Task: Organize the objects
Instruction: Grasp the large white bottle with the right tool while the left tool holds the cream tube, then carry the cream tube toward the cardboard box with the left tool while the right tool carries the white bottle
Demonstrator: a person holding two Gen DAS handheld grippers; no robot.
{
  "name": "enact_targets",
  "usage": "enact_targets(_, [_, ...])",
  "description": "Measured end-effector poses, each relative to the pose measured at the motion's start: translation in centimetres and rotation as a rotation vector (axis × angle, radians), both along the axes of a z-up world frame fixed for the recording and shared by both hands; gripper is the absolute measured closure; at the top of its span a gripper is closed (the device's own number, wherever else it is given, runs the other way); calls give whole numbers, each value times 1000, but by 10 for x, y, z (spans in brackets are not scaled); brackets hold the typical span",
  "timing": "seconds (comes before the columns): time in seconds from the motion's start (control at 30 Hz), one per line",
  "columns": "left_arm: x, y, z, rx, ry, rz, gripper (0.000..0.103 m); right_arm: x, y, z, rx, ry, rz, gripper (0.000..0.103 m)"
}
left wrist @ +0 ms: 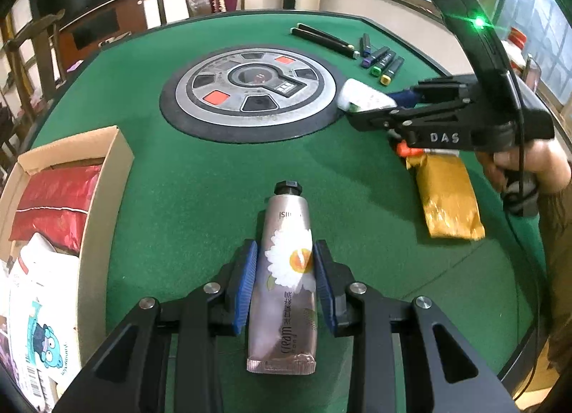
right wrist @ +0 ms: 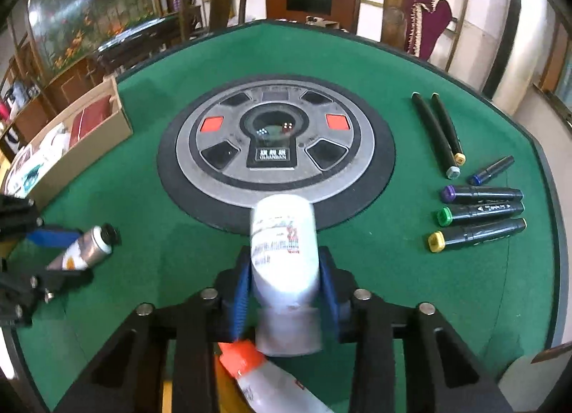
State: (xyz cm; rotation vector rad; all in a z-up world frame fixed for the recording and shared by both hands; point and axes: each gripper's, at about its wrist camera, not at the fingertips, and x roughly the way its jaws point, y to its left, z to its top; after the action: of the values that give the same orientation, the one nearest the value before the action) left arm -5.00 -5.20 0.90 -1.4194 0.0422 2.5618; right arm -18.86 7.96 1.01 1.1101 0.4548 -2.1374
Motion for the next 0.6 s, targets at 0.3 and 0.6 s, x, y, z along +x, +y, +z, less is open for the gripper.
enact_targets(0.3, [-5, 12, -1, -44, 26, 12, 72, 6, -12, -5, -2, 44, -55, 67])
enact_targets(0.6, [5, -4, 8, 41, 53, 52, 72, 31, -25, 14, -54, 86, -37, 67])
